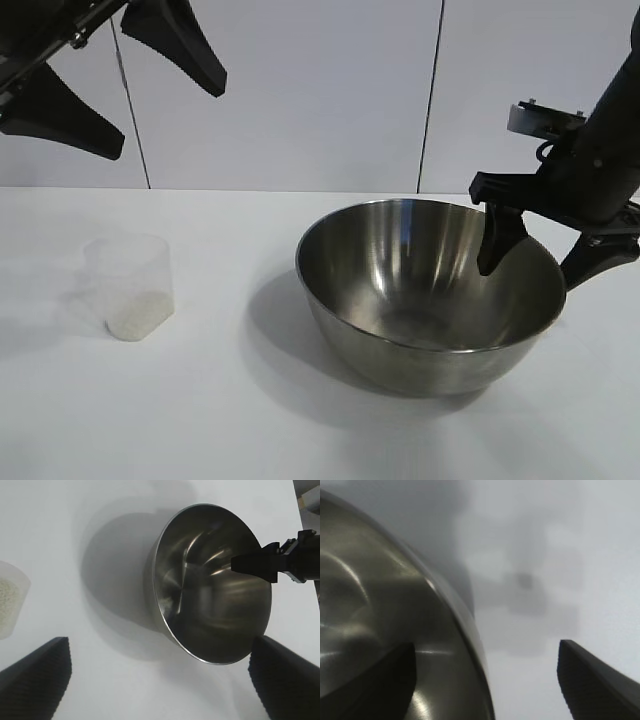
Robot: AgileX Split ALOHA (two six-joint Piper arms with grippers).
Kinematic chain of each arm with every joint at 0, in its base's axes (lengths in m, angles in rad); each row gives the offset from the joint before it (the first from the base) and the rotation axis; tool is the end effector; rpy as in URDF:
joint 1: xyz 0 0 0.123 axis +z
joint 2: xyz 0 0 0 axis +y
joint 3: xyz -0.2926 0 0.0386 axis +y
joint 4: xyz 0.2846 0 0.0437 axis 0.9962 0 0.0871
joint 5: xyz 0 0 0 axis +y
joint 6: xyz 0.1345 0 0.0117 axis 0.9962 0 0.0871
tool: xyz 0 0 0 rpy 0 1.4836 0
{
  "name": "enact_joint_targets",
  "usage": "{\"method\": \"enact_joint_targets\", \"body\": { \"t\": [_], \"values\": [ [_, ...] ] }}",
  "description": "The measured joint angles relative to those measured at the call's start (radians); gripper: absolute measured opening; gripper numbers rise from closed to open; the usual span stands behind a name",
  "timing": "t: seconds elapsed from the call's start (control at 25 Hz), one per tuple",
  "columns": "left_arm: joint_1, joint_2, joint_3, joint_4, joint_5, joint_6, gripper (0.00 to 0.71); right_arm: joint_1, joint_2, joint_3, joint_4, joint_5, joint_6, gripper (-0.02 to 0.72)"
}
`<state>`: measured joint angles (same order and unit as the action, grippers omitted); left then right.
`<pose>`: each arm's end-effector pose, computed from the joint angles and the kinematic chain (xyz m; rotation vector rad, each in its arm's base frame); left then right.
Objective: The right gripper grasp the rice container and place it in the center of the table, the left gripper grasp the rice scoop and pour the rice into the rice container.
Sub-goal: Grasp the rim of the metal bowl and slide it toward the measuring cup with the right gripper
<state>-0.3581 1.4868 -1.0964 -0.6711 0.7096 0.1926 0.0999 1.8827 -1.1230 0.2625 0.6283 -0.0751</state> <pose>0.3282 -0.1812 0.2536 0.1989 2.5302 -0.8105 0.3966 0.0605 0.0973 0.0242 2.8637 0.2673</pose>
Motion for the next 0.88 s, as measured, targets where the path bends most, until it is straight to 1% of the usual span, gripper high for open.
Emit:
{"method": "enact_joint_targets", "body": {
  "t": [0.08,0.2,0.28,0.36,0.4,0.44,0.48,0.6,0.88],
  "values": [
    [0.000,0.000,0.000,0.000,0.000,0.001,0.694,0.014,0.021,0.000,0.008,0.000,0.000,0.510],
    [0.000,0.000,0.000,0.000,0.000,0.001,0.694,0.047,0.036,0.000,0.011,-0.007,0.000,0.426],
    [0.000,0.000,0.000,0.000,0.000,0.001,0.694,0.072,0.047,0.000,0.011,-0.012,0.000,0.332],
    [0.000,0.000,0.000,0.000,0.000,0.001,0.694,0.092,0.055,0.000,0.012,-0.017,0.000,0.203],
    [0.000,0.000,0.000,0.000,0.000,0.001,0.694,0.098,0.056,0.000,0.014,-0.018,0.000,0.127],
    [0.000,0.000,0.000,0.000,0.000,0.001,0.694,0.100,0.057,0.000,0.021,-0.018,0.000,0.077],
    [0.000,0.000,0.000,0.000,0.000,0.001,0.694,0.102,0.057,0.000,0.024,-0.019,0.000,0.051],
    [0.000,0.000,0.000,0.000,0.000,0.001,0.694,0.102,0.057,0.000,0.028,-0.020,0.000,0.015],
    [0.000,0.000,0.000,0.000,0.000,0.001,0.694,0.099,0.037,0.000,0.041,-0.018,-0.008,0.011]
  ]
}}
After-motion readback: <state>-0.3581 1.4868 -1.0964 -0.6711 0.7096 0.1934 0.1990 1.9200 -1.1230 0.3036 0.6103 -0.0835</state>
